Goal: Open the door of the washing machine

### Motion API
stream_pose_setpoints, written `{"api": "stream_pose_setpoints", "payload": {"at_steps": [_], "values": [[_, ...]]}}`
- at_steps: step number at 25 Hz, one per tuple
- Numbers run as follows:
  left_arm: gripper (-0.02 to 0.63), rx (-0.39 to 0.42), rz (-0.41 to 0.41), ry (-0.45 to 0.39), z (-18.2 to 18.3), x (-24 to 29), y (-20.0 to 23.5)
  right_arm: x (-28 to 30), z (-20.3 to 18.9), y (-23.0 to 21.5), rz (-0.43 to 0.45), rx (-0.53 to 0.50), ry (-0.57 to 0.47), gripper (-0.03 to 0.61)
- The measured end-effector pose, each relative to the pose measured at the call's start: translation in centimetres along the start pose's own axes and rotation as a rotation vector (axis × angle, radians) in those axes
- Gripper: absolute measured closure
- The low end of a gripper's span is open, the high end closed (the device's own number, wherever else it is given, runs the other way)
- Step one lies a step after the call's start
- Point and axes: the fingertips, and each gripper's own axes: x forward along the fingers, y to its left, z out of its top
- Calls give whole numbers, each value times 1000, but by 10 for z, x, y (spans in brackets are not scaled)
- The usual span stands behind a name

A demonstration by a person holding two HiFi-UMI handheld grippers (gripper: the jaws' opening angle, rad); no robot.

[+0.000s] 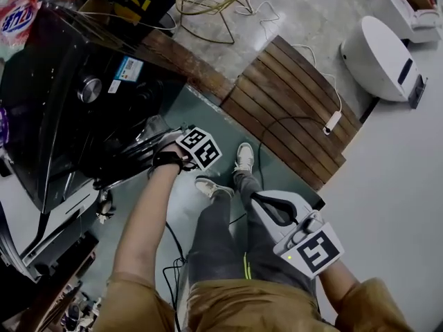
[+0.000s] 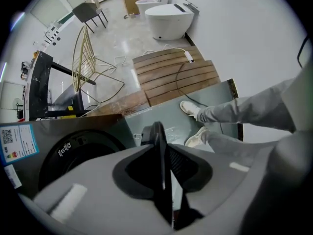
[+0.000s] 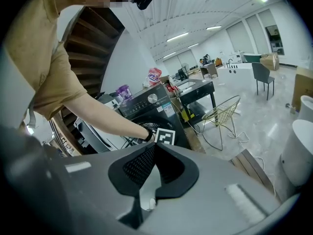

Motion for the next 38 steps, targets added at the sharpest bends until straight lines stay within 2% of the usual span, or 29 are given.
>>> {"api": "stream_pose_setpoints", "payload": {"at_steps": [6, 12, 16, 18, 19, 22, 28, 33, 38], "values": [[466, 47, 3, 2, -6, 4, -31, 4, -1, 11, 35, -32, 20, 574], [445, 59, 22, -45, -7, -5, -45, 8, -10, 15, 20, -46, 30, 574], [442, 25, 47, -93, -9, -18, -63, 4, -13, 27, 19, -80, 40, 574], [445, -4, 85, -144, -10, -28, -69, 1, -11, 33, 9, -88, 32, 573], [467, -21, 105, -174, -10, -34, -72, -1, -11, 36, 4, -92, 30, 574], [472, -105, 127, -253, -13, -49, -84, -3, -14, 48, 3, -112, 29, 574], [472, -364, 167, -385, -53, -78, -104, 6, -24, 84, 53, -163, 33, 574], [472, -518, 256, -447, -101, -87, -117, 23, -28, 121, 119, -231, 66, 574], [474, -661, 309, -454, -140, -86, -137, 31, -29, 142, 199, -287, 95, 574]]}}
